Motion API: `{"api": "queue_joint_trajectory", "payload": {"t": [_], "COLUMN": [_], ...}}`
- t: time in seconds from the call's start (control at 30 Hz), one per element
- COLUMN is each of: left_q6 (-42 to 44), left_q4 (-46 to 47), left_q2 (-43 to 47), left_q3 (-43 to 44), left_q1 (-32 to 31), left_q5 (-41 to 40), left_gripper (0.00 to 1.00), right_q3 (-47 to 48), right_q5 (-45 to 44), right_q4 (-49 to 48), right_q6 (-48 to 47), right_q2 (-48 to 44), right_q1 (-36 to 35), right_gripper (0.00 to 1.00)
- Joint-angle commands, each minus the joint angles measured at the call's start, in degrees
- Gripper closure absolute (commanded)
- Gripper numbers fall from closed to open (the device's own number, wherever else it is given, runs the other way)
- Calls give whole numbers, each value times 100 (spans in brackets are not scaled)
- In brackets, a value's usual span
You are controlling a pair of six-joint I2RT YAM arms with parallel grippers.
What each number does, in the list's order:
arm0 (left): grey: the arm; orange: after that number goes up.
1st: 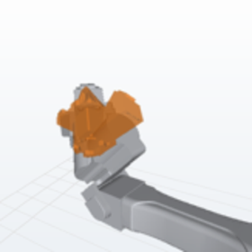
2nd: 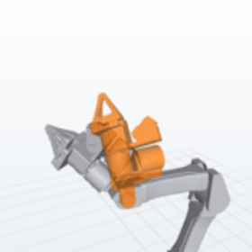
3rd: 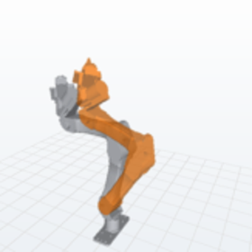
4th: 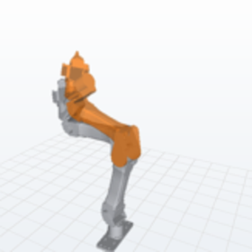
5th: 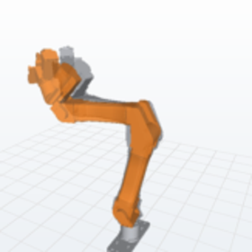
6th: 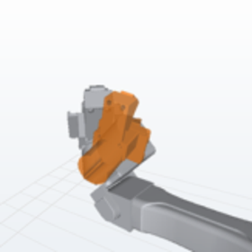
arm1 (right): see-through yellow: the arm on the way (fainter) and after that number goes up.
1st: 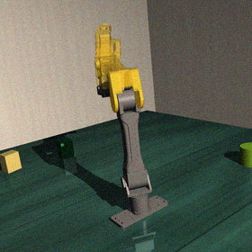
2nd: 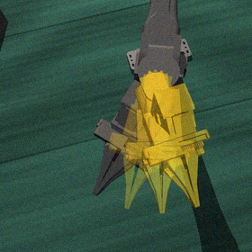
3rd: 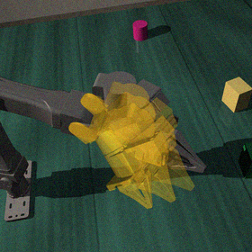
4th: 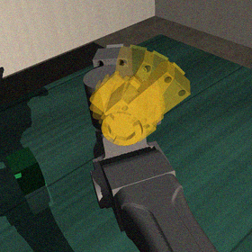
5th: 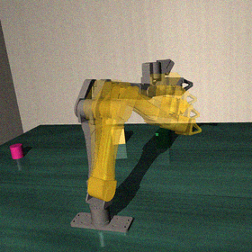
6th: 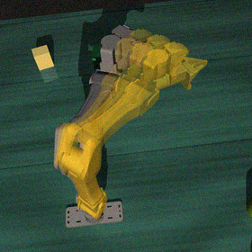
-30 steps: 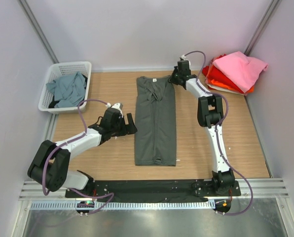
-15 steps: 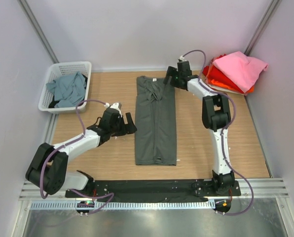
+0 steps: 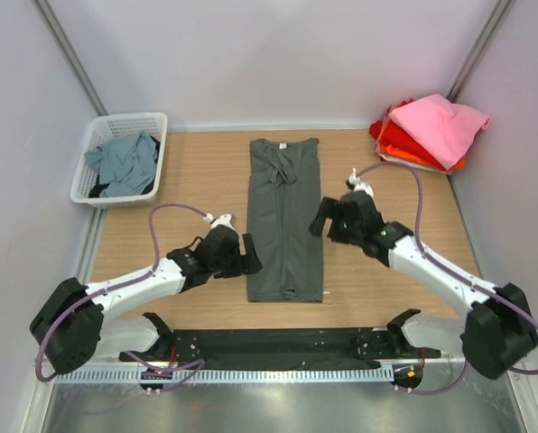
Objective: Fold and stack the t-shirts
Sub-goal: Fold the tshirt
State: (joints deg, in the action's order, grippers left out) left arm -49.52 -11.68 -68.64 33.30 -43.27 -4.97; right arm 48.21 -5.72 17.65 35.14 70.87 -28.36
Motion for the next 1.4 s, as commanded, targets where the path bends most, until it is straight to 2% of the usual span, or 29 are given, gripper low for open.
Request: {"api": "queue_joint_trajectory", "payload": {"t": [0.0,0.07,0.17,0.23,0.4,0.67,0.83,1.2,1.37], "left_q6": [-690,-989,-1375,-1665,-2132,-2273,-2247,-2220,-2133], "left_q4": [-493,-580,-747,-853,-1046,-1161,-1178,-1170,-1178], "left_q2": [88,9,-70,-132,-246,-448,-580,-642,-712], "left_q3": [-78,-96,-69,-95,-209,-131,-52,1,89], "left_q1": [-594,-990,-1377,-1605,-1983,-2125,-2133,-2212,-2230], "left_q5": [-627,-820,-1049,-1189,-1410,-1674,-1691,-1735,-1744], "left_gripper": [17,18,18,18,20,21,37,45,52], "right_q3": [-1364,-1882,-2017,-2122,-2552,-2834,-2860,-2825,-2896], "right_q5": [8,132,-96,-114,351,449,326,89,-61], "right_q4": [327,335,993,1302,1303,732,371,142,125], "right_q6": [1257,1661,1900,1962,2190,2410,2559,2771,2771], "right_q2": [-818,-1441,-2083,-2348,-2771,-2324,-1990,-1717,-1734], "right_q1": [-335,-599,-793,-882,-1031,-1479,-1752,-2235,-2262], "right_gripper": [11,13,14,17,25,34,41,55,66]}}
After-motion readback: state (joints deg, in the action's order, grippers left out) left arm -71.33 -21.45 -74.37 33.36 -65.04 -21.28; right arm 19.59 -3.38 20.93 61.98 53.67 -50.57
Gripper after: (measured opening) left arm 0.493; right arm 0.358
